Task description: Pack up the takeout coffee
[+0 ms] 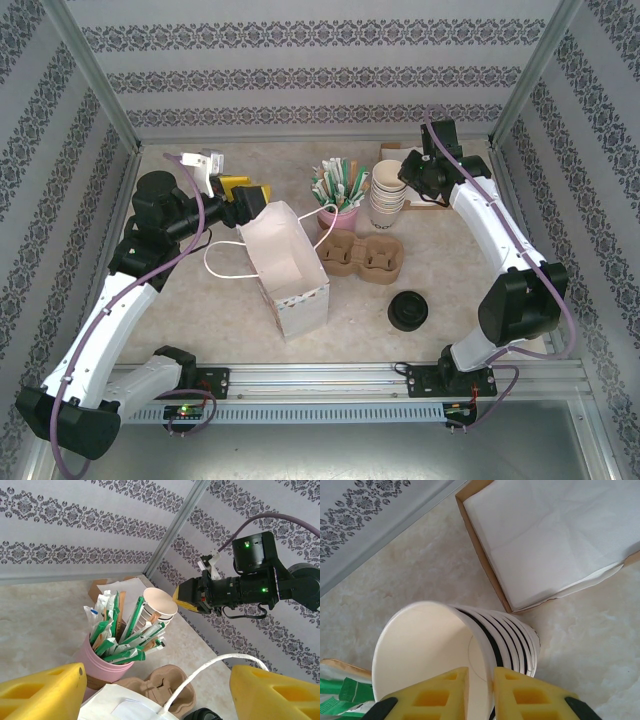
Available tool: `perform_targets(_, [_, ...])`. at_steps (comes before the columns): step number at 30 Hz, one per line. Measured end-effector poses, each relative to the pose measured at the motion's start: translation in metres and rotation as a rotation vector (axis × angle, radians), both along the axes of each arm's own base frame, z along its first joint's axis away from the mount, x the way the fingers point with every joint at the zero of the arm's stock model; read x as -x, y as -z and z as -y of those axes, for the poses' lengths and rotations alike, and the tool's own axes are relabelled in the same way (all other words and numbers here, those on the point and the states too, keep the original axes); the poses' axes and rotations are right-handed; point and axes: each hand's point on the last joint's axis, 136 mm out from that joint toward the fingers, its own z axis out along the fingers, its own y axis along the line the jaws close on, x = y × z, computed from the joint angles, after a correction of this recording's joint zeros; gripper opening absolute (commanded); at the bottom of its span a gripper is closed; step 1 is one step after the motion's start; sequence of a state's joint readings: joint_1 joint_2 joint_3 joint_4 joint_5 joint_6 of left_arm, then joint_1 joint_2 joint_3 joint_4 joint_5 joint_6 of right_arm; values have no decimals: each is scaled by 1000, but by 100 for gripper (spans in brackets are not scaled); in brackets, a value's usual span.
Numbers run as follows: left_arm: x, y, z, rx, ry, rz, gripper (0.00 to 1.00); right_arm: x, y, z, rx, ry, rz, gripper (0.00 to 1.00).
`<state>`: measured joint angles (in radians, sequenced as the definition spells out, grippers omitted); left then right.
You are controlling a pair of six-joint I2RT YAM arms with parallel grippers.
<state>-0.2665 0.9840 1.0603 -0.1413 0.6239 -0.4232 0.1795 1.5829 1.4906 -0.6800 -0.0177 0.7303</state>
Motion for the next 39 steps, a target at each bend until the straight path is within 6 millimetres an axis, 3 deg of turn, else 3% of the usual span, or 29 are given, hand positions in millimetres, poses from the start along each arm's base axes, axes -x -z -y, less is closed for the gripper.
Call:
perform_targets(7, [0, 0, 0, 0, 0, 0, 76, 0, 5, 1, 6, -1, -9, 20])
perform_targets(20, [0, 0, 0, -4, -3, 4, 76, 0, 6, 1, 17, -13, -9, 0])
perform_targets(26, [-1, 1, 0, -7, -3, 4, 76, 0, 2, 1, 22, -20, -4, 0])
perform_targets(32, [-2, 1, -1, -14, -6, 8, 76, 1, -30, 1, 20, -28, 57, 0])
perform_targets(39, [-5, 3, -3, -22, -24, 11, 76, 15, -90, 6, -2, -21, 191, 0])
